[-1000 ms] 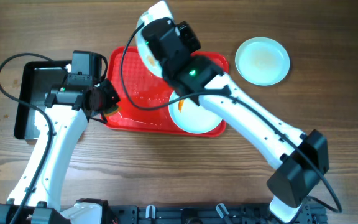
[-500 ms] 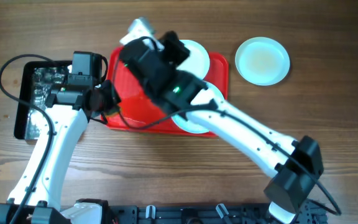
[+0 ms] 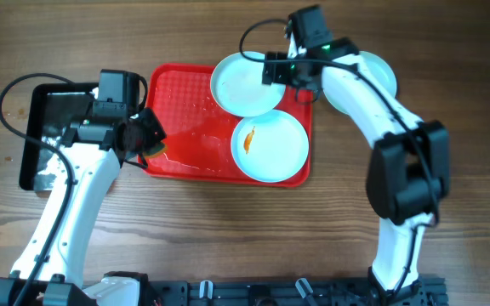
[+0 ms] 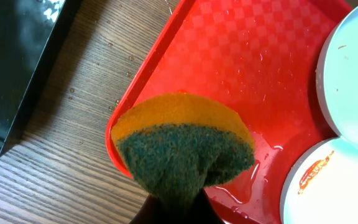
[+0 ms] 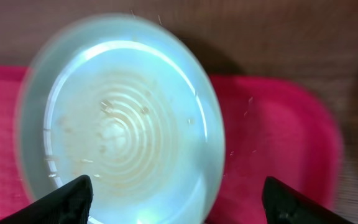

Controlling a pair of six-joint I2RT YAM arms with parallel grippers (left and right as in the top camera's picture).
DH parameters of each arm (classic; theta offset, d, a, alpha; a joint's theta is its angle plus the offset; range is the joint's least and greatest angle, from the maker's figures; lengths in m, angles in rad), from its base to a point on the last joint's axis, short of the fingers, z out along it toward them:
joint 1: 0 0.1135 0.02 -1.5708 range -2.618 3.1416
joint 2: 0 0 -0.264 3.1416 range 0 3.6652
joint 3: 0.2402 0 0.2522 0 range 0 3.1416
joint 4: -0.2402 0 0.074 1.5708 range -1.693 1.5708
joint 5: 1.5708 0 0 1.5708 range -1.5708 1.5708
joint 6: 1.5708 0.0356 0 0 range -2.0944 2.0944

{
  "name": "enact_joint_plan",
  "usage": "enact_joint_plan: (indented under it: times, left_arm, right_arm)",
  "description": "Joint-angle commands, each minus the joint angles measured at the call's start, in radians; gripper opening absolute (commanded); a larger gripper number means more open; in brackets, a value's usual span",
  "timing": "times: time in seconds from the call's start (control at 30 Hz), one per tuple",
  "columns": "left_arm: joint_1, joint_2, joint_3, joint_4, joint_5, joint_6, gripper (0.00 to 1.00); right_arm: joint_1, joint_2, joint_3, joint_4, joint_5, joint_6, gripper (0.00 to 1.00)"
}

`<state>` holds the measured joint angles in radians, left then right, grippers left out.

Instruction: Clean dirty plates on tray and stack at the side

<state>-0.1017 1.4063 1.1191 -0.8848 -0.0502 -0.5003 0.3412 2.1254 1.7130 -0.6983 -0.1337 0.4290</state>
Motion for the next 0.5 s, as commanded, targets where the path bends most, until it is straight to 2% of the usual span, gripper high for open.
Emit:
enact_joint_plan:
  times: [0.0, 0.03, 0.1, 0.13, 0.17, 0.2, 0.33, 0.4, 0.47]
  left_arm:
    - [0.001, 0.002, -0.003, 0.005, 0.009, -0.010, 0.04]
    - [0.001, 0.002, -0.003, 0.005, 0.009, -0.010, 0.04]
    - [0.001, 0.002, -0.003, 0.008, 0.009, -0.010, 0.04]
    - [0.001, 0.002, -0.003, 0.013, 0.010, -0.010, 0.04]
    - [0.001, 0.002, -0.003, 0.014, 0.010, -0.010, 0.04]
    - [0.001, 0.002, -0.003, 0.013, 0.010, -0.010, 0.04]
    - [0.000, 0.002, -0.003, 0.018, 0.010, -0.010, 0.04]
    - [-0.007, 0.004, -0.003, 0.024, 0.009, -0.010, 0.04]
    - [-0.008, 0.010, -0.003, 0.031, 0.009, -0.010, 0.04]
  right_arm:
    - [0.009, 0.101, -0.010, 0.006, -0.025, 0.132, 0.83]
    - [0.009, 0.111, -0.010, 0.011, -0.035, 0.130, 0.80]
    - [0.009, 0.132, -0.011, 0.017, -0.062, 0.122, 0.57]
    - [0.009, 0.134, -0.011, 0.018, -0.063, 0.121, 0.39]
    - [0.009, 0.134, -0.011, 0.026, -0.063, 0.119, 0.13]
    - [0.009, 0.134, -0.011, 0.035, -0.068, 0.115, 0.04]
    - [0.010, 0.125, 0.022, 0.080, -0.230, -0.047, 0.04]
    - [0.030, 0.092, 0.039, 0.080, -0.215, -0.166, 0.04]
    - [0.069, 0.042, 0.043, 0.080, -0.121, -0.205, 0.04]
